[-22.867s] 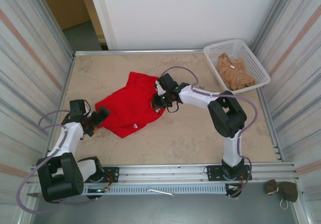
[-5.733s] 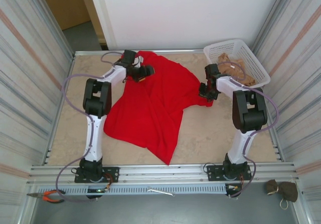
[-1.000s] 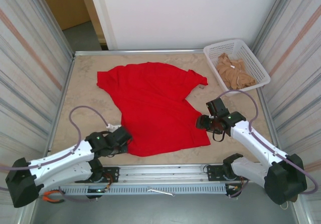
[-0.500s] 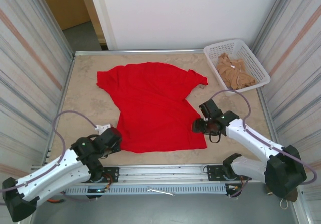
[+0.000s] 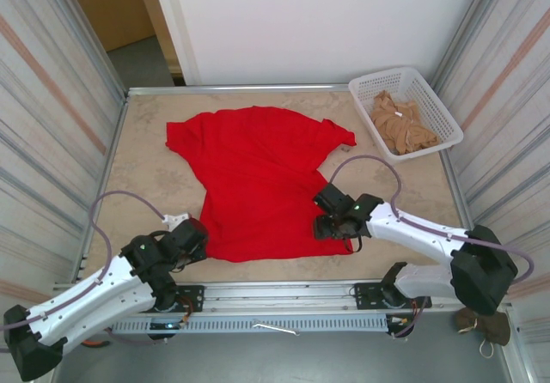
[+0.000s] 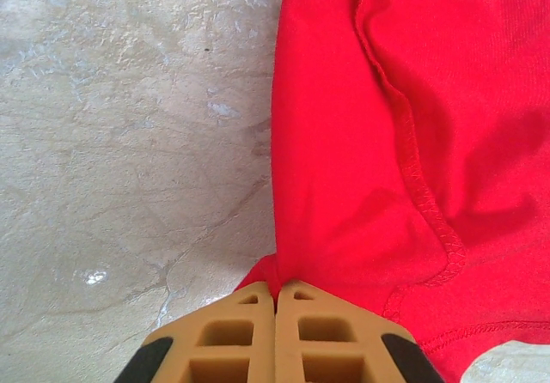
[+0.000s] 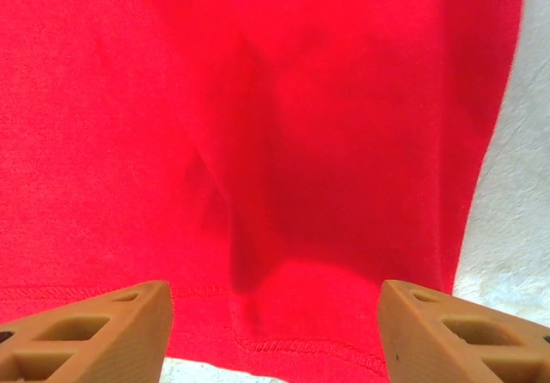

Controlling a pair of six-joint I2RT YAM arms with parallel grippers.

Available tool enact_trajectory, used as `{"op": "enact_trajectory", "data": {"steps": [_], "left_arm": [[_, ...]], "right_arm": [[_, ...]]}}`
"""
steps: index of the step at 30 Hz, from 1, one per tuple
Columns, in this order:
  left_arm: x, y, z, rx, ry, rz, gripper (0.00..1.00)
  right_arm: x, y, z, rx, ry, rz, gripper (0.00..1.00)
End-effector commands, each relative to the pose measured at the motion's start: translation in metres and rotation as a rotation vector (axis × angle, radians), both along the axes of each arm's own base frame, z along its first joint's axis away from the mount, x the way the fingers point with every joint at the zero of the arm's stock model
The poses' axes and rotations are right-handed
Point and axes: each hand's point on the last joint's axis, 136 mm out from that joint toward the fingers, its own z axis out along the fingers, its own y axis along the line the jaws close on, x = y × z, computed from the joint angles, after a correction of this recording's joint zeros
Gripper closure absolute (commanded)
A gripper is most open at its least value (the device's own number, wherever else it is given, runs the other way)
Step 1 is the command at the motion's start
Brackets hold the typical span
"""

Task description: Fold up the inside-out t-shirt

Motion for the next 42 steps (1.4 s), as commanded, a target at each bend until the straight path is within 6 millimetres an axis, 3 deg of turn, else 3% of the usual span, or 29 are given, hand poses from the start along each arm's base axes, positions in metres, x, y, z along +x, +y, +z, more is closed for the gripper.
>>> {"op": "enact_trajectory", "data": {"steps": [1, 6, 11, 24, 32, 34, 38, 42], "left_arm": [[-0.003, 0.008, -0.006, 0.019, 0.017, 0.029, 1.0], [-0.004, 0.008, -0.007, 0.015, 0.021, 0.029, 1.0], [-0.004, 0.009, -0.009, 0.02, 0.024, 0.032, 1.0], [-0.006, 0.012, -0.014, 0.01, 0.027, 0.049, 1.0], [-0.007, 0.015, -0.009, 0.023, 0.022, 0.038, 0.55], [-0.004, 0.014, -0.001, 0.019, 0.0, 0.024, 0.47], [0.009, -0.003, 0.024, -0.008, -0.075, -0.078, 0.43], [0.025, -0.046, 0.048, -0.061, -0.149, -0.289, 0.43]], "right_arm": [[-0.003, -0.006, -0.002, -0.057, -0.007, -0.034, 0.37], [-0.009, -0.012, -0.01, -0.08, -0.002, -0.047, 0.37], [-0.01, -0.004, -0.016, -0.048, 0.015, -0.039, 0.39], [-0.011, 0.008, -0.03, -0.039, 0.046, -0.022, 0.62], [-0.009, 0.011, -0.033, -0.043, 0.052, -0.012, 1.0], [-0.008, 0.011, -0.029, -0.04, 0.043, -0.012, 1.0], [-0.004, 0.014, -0.008, 0.015, 0.007, -0.015, 1.0], [0.004, 0.013, 0.019, 0.117, -0.024, -0.043, 1.0]]}}
